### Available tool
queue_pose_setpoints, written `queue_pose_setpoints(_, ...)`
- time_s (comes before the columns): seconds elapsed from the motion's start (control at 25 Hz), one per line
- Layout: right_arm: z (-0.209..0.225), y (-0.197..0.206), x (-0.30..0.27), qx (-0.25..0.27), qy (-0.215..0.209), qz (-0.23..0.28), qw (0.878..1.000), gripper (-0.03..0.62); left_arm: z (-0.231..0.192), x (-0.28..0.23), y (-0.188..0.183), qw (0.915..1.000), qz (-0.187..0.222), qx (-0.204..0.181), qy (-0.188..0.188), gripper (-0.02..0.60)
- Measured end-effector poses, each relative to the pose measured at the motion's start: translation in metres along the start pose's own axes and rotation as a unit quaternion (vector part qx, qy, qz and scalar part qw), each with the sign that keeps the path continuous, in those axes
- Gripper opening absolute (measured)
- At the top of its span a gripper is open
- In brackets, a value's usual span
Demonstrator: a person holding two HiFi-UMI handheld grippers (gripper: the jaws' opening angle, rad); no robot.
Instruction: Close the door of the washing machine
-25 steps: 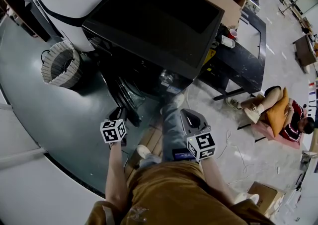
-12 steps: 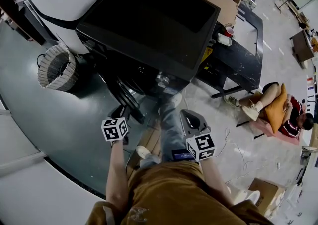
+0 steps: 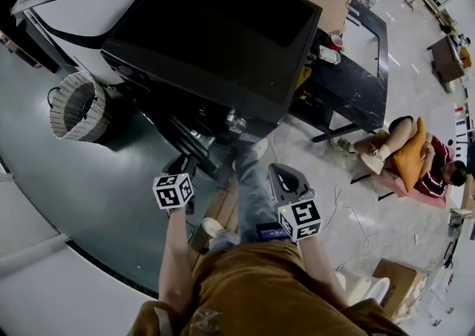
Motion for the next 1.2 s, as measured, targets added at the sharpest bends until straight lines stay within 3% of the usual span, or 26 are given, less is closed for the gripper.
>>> queue_pose_setpoints(0.48,0.016,-0.001,-0.001,-0.008,0.018,-0.003,1.000,0.012,0.008,-0.020,-0.014,0.9995,0.011,0.030,0.006,0.150)
queue_pose_setpoints(1.2,0.040,0.002,-0.002,-0.022,0.038,-0.009,0.999,0.012,0.022,-0.056,-0.042,0.9995,0.008,0.002,0.031,0.147)
Point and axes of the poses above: the fingertips, and each gripper's own axes: x backward along the fingers, z to its right, y out of its underside, the point moved 5 cm from there along x, backward along the fingers, and after that the axes turned 15 degrees about -x, right-handed, at the moved point
